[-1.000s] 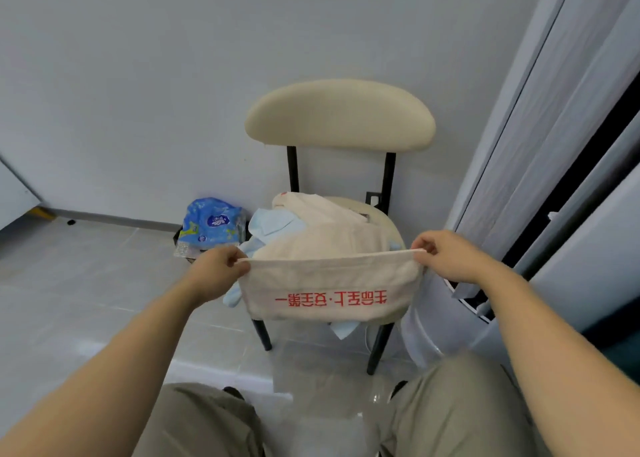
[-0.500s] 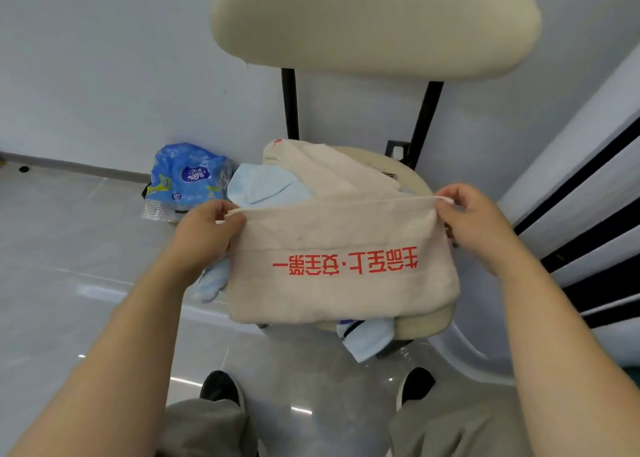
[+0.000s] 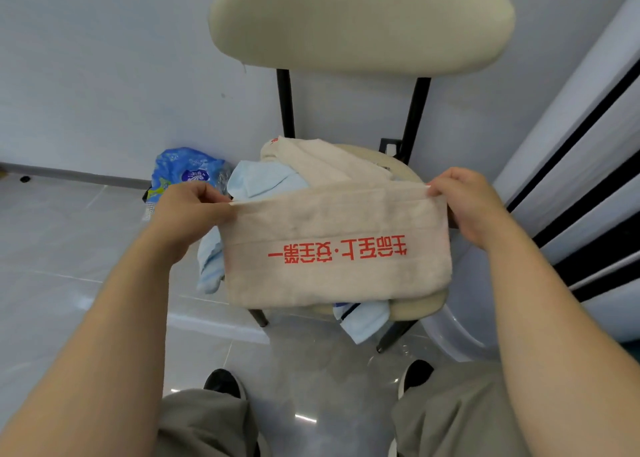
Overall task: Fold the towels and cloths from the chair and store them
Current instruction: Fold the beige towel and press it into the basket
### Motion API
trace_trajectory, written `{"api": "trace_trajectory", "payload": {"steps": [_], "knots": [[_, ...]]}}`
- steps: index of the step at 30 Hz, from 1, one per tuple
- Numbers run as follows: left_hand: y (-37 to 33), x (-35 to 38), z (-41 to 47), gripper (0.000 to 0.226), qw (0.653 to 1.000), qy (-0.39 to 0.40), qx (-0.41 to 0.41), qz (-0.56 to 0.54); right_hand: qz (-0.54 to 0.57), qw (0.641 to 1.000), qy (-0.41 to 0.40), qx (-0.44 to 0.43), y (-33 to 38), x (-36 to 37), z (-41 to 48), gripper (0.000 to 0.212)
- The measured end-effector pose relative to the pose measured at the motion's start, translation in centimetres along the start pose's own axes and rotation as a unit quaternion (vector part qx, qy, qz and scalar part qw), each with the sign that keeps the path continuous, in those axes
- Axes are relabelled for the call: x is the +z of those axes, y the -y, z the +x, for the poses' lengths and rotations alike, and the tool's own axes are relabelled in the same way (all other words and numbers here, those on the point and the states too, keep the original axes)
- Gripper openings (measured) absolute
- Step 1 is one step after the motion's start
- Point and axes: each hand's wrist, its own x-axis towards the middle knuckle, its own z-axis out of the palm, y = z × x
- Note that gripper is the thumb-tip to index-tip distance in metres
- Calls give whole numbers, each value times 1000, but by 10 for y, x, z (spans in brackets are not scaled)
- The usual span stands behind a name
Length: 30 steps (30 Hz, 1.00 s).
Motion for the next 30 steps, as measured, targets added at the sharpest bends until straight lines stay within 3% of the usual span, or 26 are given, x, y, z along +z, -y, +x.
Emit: {"api": "trace_trajectory", "payload": {"steps": [4,10,17,19,21,23,25,28,30], "knots": [[-21,-12,-23,8,995,-30,54,79,-91,991,8,-93,18,-18,-18,8],[-48,-32,-54,8,983,-68,104,136,-139,973,27,-180,29,-52,-47,9],[-48,-29,-84,25,966,-49,103,233,-140,970,34,-198,34,-47,-73,17],[-48,-28,-91,16,955,-51,93,275,-137,968,51,-203,37,-47,-80,33],[-45,-31,-94,14,946,-65,104,300,-143,965,50,-212,38,-47,-84,31],[-38,-38,-94,19,967,-56,91,231,-138,965,40,-218,39,-47,-89,24],[-37,-46,-96,30,997,-19,68,40,-55,973,36,-221,42,-50,-91,26],[-38,-52,-96,16,974,46,72,-211,140,964,48,-221,50,-49,-96,24],[-37,-50,-93,28,959,51,68,-271,122,960,-16,-252,53,-42,-97,18]]}}
